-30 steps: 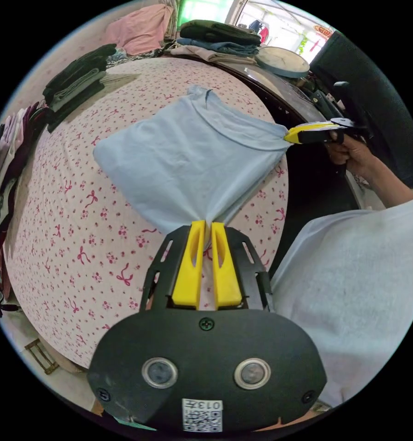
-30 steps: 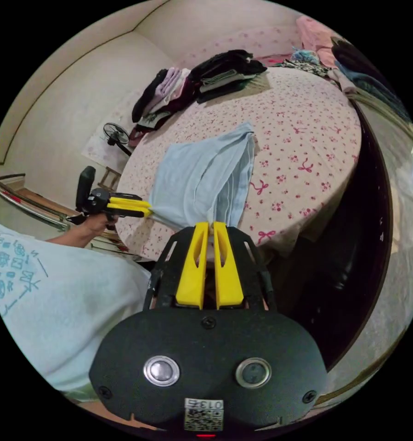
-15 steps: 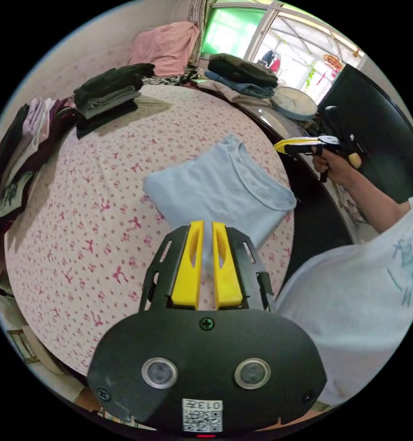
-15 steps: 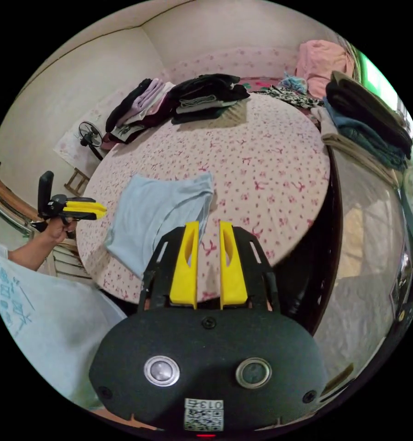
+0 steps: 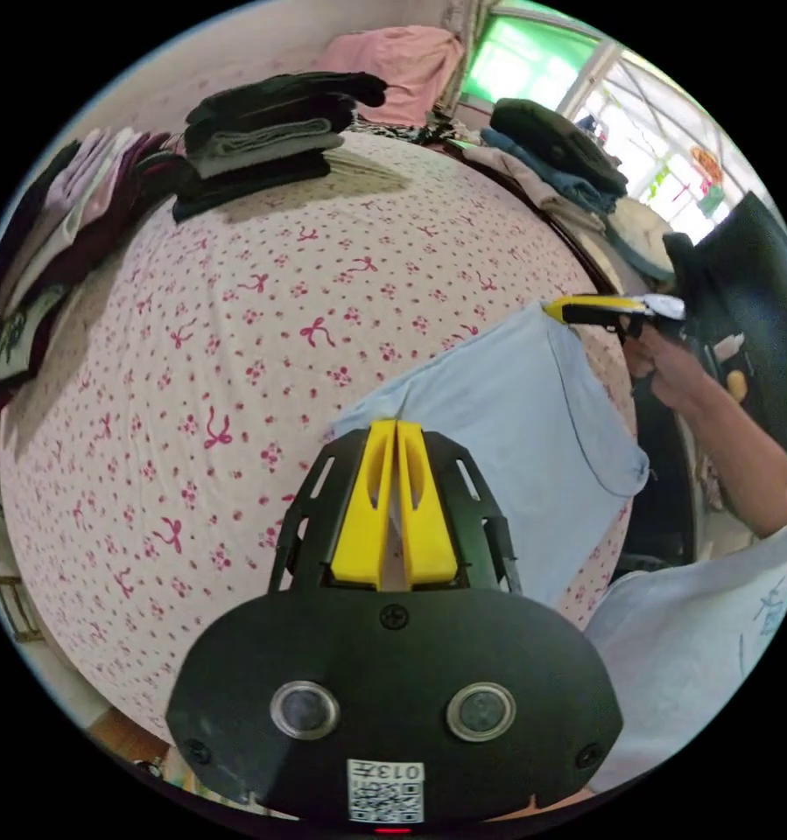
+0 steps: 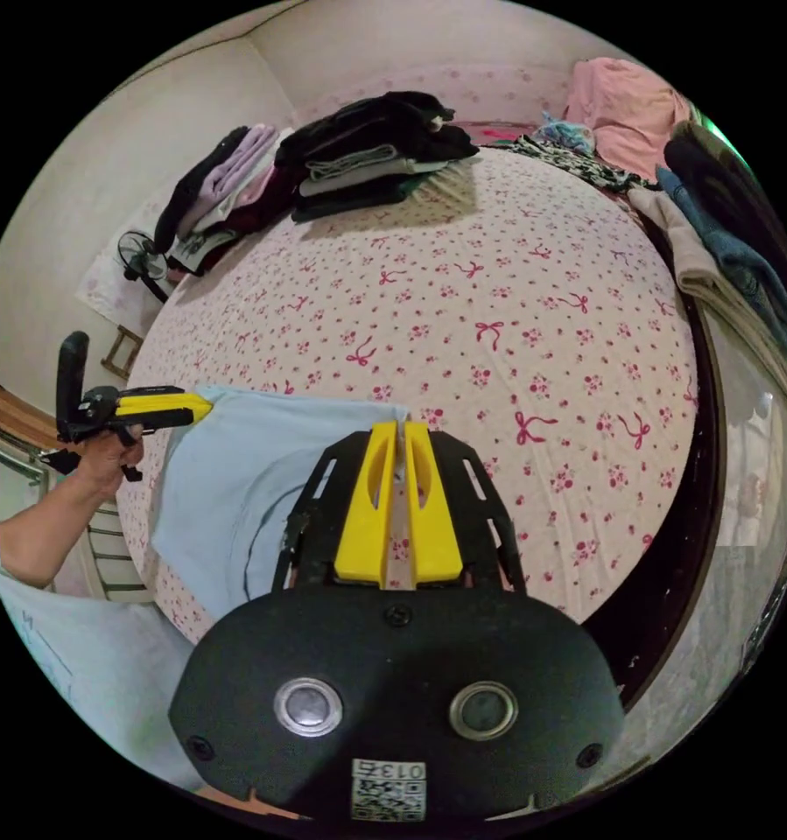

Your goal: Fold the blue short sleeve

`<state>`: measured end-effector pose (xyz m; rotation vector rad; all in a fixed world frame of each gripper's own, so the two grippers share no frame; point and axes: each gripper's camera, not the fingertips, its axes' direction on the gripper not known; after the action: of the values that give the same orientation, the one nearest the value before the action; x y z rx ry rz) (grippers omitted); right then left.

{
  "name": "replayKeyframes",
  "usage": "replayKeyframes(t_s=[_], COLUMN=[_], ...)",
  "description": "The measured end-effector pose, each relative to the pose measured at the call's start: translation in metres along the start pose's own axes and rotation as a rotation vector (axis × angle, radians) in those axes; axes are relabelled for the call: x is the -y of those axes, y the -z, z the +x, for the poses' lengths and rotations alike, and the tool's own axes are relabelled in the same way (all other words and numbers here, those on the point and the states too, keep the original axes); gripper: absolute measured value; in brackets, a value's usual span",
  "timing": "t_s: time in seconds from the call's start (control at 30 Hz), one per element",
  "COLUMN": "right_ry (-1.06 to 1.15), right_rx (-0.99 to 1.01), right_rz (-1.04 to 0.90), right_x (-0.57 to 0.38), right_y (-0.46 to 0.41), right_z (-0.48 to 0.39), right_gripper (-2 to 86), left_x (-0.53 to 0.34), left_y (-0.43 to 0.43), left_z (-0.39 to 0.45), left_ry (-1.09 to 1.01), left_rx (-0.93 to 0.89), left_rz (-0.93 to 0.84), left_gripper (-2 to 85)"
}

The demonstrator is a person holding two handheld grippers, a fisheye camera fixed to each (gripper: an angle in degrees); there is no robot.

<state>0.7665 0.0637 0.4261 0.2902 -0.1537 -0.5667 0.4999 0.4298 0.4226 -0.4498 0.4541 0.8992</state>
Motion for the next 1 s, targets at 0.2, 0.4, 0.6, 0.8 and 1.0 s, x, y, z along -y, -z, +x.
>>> replayKeyframes(t_s=[0.2, 0.4, 0.6, 0.8, 1.0], right_ry=[-0.042, 0.190, 0.187, 0.023, -0.109], right_rx=[-0.005, 0.051, -0.030, 0.042, 0.189], right_rz=[0.167, 0.055, -0.051, 0.087, 0.140], right_x=[-0.031, -0.072, -0.094, -0.102, -0.100], right_y=[0.041, 0.040, 0.019, 0.050, 0.052], right_z=[0.003, -0.052, -0.057, -0.021, 0.013], right_gripper=[0.6, 0.3, 0.6, 5.6, 12.6], left_x=[-0.026, -0.056, -0.066, -0.074, -0.069], left_y=[0.040, 0.044, 0.026, 0.048, 0.052], left_z=[-0.010, 0.012, 0.003, -0.034, -0.067], left_ry=[0.047, -0.065, -0.031, 0.108, 0.266], left_rx=[0.038, -0.034, 0.003, -0.118, -0.337], left_rz=[0.130, 0.060, -0.037, 0.026, 0.152], left_gripper=[-0.1, 0.1, 0.4, 7.2, 10.5])
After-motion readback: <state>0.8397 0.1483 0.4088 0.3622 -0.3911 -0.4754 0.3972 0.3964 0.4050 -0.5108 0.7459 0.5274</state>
